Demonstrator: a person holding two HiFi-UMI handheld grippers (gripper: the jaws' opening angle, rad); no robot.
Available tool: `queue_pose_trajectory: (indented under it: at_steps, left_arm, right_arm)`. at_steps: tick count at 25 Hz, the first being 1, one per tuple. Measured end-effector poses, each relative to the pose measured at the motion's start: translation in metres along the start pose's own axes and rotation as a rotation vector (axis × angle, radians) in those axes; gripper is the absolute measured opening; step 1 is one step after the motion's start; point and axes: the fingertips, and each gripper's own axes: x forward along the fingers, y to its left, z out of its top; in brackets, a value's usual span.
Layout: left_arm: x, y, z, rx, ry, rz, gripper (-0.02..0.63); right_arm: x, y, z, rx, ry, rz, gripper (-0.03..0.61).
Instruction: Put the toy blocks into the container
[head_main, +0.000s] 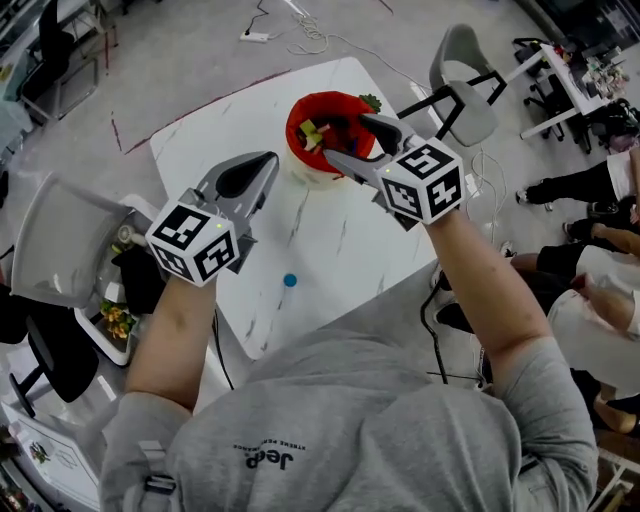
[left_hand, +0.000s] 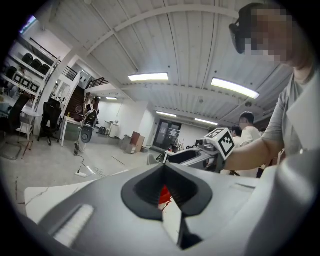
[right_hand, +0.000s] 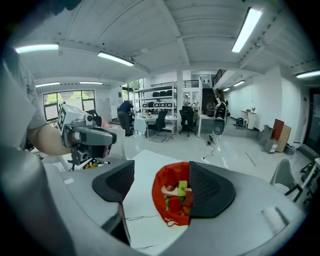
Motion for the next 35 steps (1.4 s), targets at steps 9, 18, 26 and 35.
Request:
queue_pose_trajectory:
  at_steps: [9, 18, 26, 35]
  left_arm:
    - [-0.067, -0.013, -0.031, -0.045, -0.034, 0.107, 0.058]
    - [-0.129, -0.037, -0.11, -0.1, 0.012, 0.212, 0.058]
    - [-0.165, -0.056, -0.162, -0.149, 0.053, 0.28, 0.058]
    - [-0.184, -0.059, -0.182, -0.168, 0.078, 0.301, 0.058]
  right_arm:
    - [-0.002, 0.125, -0.044, -0.079, -0.002, 0.264, 0.319]
    - [0.012, 0.215, -0.156, -0.136, 0.175, 0.446, 0.319]
    - [0.031, 0.242, -0.223, -0.224, 0.289, 0.478, 0.319]
    - [0.058, 0.248, -0.277, -0.281, 0.395, 0.457, 0.319]
